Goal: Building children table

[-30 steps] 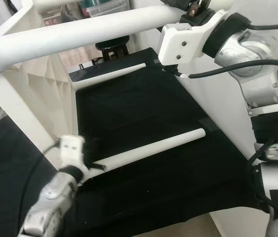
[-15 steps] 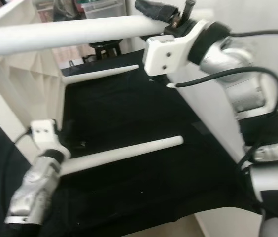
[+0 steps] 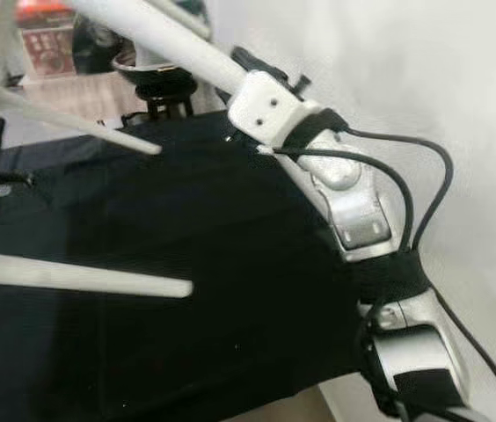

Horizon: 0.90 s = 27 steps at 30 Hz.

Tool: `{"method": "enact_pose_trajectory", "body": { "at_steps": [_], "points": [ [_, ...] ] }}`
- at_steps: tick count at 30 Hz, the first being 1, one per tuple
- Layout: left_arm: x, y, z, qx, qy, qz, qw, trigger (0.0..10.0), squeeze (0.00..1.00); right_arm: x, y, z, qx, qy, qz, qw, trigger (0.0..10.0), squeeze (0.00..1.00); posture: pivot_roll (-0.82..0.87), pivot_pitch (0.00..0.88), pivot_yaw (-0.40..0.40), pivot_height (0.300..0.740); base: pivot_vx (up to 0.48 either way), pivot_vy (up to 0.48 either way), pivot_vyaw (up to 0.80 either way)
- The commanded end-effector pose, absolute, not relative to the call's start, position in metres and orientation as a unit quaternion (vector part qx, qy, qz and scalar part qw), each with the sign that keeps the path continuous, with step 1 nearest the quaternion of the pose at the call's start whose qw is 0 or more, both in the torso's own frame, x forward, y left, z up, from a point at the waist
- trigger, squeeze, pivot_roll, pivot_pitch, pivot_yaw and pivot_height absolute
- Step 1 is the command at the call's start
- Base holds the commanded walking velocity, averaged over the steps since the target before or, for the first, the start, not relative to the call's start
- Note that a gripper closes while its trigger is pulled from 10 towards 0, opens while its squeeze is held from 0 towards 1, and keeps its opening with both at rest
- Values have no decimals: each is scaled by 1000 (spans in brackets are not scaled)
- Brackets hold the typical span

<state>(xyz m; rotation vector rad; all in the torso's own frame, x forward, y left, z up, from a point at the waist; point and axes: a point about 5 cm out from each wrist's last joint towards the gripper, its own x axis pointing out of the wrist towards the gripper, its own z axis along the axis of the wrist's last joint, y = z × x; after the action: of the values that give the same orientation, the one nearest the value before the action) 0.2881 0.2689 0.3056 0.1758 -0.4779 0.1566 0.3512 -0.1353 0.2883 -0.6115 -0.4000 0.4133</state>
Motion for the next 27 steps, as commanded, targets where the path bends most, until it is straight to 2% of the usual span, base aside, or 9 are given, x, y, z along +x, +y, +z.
{"method": "enact_pose_trajectory", "body": {
  "at_steps": [1, 8, 21, 22, 23, 24, 25, 26, 27],
  "points": [
    [270, 299, 349, 86, -295, 127, 943, 0, 0, 361, -168, 215, -209, -7, 142, 968, 0, 0, -12, 32, 75, 740, 0, 0, 0],
    [281, 276, 360, 70, -287, 61, 954, 0, 0, 350, -124, 171, -105, 56, 162, 980, 0, 0, -7, 44, 89, 740, 0, 0, 0],
    [294, 197, 271, -26, -163, -32, 986, 0, 0, 363, -115, 187, -174, -20, 148, 973, 0, 0, -15, 60, 104, 740, 0, 0, 0],
    [294, 191, 261, -25, -148, -38, 988, 3059, 0, 365, -119, 186, -184, -17, 139, 973, 8314, 0, -16, 62, 108, 740, 0, 0, 0],
    [295, 187, 253, -24, -137, -40, 989, 4549, 0, 367, -123, 184, -189, -11, 134, 973, 10000, 0, -19, 62, 112, 740, 0, 0, 0],
    [295, 187, 253, -24, -137, -40, 989, 4549, 0, 367, -123, 184, -189, -11, 134, 973, 10000, 0, -19, 62, 112, 740, 0, 0, 0],
    [295, 183, 245, -24, -125, -41, 991, 7294, 0, 368, -127, 182, -186, -8, 125, 975, 10000, 0, -19, 63, 113, 740, 0, 0, 0],
    [294, 179, 238, -22, -113, -45, 992, 10000, 0, 368, -131, 181, -172, -6, 120, 978, 10000, 67, -20, 62, 117, 740, 0, 0, 0],
    [292, 172, 229, -18, -101, -57, 993, 10000, 0, 365, -135, 179, -143, -9, 118, 983, 10000, 1000, -21, 62, 121, 740, 0, 0, 0]
  ]
}}
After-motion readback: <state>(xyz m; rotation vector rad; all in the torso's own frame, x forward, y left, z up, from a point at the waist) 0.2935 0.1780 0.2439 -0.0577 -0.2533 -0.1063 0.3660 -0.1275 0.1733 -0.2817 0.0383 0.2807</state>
